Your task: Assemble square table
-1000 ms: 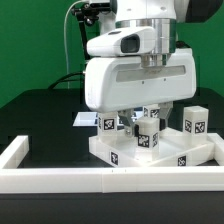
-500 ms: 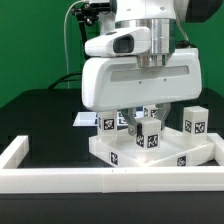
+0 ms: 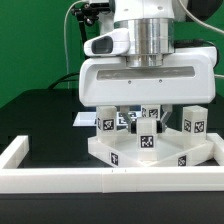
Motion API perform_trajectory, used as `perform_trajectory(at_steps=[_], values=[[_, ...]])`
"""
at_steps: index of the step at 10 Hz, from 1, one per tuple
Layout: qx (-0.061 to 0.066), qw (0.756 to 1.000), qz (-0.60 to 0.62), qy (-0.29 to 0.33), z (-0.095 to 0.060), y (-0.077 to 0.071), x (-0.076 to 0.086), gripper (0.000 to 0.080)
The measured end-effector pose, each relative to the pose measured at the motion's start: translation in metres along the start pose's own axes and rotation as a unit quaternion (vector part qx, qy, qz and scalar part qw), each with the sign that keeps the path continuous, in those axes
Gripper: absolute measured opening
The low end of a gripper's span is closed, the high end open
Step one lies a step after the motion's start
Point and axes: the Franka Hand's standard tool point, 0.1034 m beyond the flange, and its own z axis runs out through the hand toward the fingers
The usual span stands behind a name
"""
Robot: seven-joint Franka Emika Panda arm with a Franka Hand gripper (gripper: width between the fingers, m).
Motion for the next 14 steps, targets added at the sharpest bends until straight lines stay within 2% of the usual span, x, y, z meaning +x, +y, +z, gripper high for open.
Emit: perform_trajectory(at_steps=[2, 5, 6, 7, 8, 9, 10, 12, 14], values=[[0.003, 0.995, 0.099, -0.001, 0.0002, -0.0005, -0.0002, 0.029], [0.002, 0.975, 0.221, -0.003, 0.0004, -0.0026, -0.0015, 0.029], [0.002, 0.973, 0.23, -0.003, 0.0004, -0.0026, -0.0014, 0.029], [0.002, 0.975, 0.222, -0.003, 0.0004, -0.0027, -0.0015, 0.0375], [0.002, 0.978, 0.206, -0.003, 0.0004, -0.0027, -0.0015, 0.0509], [0.002, 0.982, 0.187, -0.002, 0.0002, -0.0033, -0.0014, 0.0509], [0.002, 0.991, 0.135, -0.001, 0.0, -0.0021, -0.0007, 0.0618], [0.002, 1.0, 0.03, -0.001, 0.0001, -0.0015, -0.0007, 0.064], [0.003, 0.998, -0.063, -0.001, 0.0003, -0.0053, -0.0016, 0.0648]])
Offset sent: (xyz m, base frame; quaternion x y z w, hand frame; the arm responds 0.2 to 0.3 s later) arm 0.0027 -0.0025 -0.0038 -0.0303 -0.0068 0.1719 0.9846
